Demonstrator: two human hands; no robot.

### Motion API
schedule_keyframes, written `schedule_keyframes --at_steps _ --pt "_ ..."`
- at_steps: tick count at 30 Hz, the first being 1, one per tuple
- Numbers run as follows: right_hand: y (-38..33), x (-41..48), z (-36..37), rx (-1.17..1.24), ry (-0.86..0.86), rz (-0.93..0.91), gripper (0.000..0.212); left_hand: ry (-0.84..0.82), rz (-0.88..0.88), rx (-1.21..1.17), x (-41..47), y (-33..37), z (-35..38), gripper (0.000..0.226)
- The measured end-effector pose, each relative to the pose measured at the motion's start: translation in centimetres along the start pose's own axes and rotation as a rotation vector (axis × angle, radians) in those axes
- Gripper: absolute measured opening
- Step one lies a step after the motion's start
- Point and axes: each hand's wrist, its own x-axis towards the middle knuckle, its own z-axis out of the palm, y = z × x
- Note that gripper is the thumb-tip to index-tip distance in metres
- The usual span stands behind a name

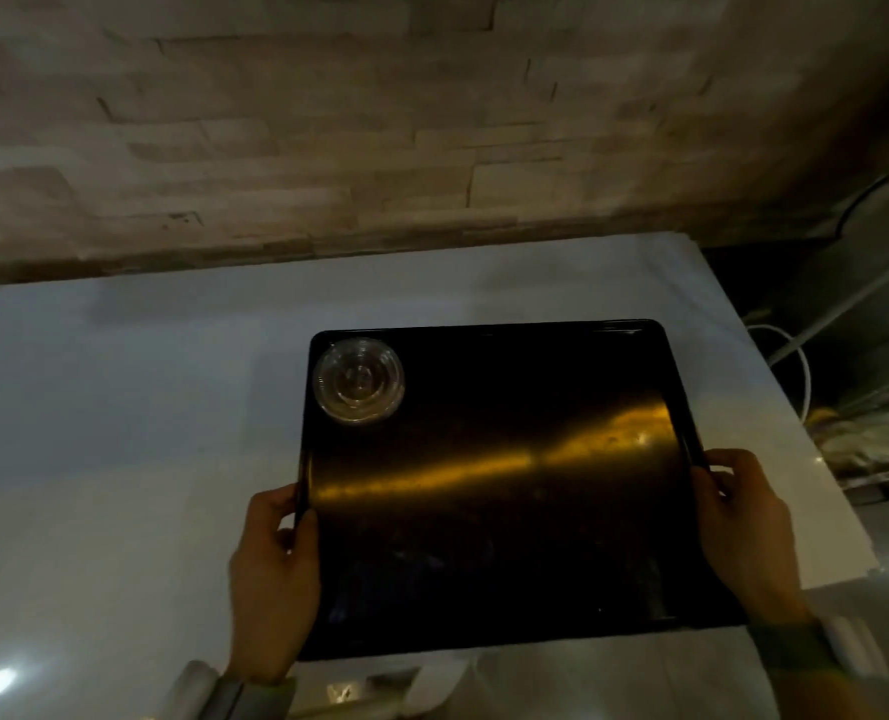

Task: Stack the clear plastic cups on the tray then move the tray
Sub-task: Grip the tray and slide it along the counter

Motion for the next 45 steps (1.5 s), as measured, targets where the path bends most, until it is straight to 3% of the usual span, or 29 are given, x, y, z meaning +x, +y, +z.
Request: schedule_keyframes --at_steps 12,17,24,31,34,45 --pt "5.1 6.9 4.2 -0.179 0.018 -0.130 0.021 -0.095 0.008 0.204 2.7 -2.8 8.7 0.011" --pt "6.8 7.8 5.6 -0.225 -0.047 -0.097 0.023 -0.117 0.005 0.315 3.6 -3.2 9.8 0.019" --pt "8.2 7.9 6.4 -0.289 -0.042 -0.067 0.021 -0.056 0.018 0.299 3.8 -3.7 10.7 0.026" --pt "9.0 7.8 7.1 -0.339 0.046 -0.160 0.025 -0.078 0.064 0.319 3.9 -4.6 10.8 0.023" --pt "9.0 7.6 7.5 -0.324 0.024 -0.100 0.015 -0.080 0.091 0.350 3.8 -4.8 10.9 0.020" --pt "7.0 7.0 6.9 -0.306 -0.063 0.011 0.020 -0.129 -0.005 0.198 4.2 -5.7 10.5 0.030"
